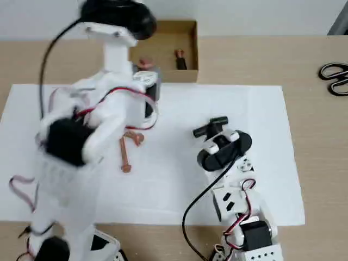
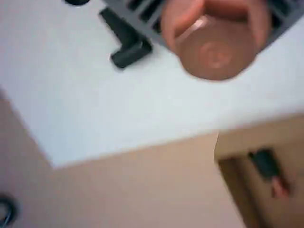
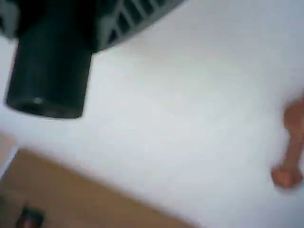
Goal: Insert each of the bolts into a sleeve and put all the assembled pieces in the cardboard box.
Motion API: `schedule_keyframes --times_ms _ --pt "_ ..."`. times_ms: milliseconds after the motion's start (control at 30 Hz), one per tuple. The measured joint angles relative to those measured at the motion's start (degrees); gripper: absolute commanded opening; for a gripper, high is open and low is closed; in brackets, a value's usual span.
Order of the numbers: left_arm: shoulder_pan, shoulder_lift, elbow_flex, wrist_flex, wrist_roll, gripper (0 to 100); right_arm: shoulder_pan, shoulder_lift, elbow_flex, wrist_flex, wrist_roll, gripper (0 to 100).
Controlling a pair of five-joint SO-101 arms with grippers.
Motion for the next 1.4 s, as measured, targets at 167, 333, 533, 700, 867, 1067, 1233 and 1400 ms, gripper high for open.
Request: schedule_keyframes --times_ms 167,333,533,700,867,1067,1233,1400 --pt "0.0 -9.7 10.6 -7.9 0.0 0 0.1 0.0 0.0 -4.7 -4.1 0.4" --pt "0.0 -15.8 26.8 -21.1 0.0 0 -0.3 0.0 0.0 -6.9 -8.7 0.4" --pt "0.0 -17.7 37.5 -30.4 0.0 0 -0.2 -0.1 0.0 -13.4 -14.2 0.4" --pt "0.0 -18.1 37.5 -31.4 0.0 0 -1.8 -0.1 0.0 -17.7 -15.5 0.4" --pt "2.5 -18.2 37.5 -31.4 0.0 0 -4.5 -0.1 0.0 -18.0 -15.5 0.4" --pt "7.6 -18.2 37.5 -31.4 0.0 0 -5.5 -0.1 0.0 -18.0 -15.5 0.4" --pt "8.3 -15.0 34.6 -36.0 1.8 0 -8.1 -0.1 0.0 -18.0 -15.5 0.4" --pt "8.4 -10.1 30.8 -37.5 7.5 0 -8.5 -0.1 0.0 -18.0 -15.5 0.4"
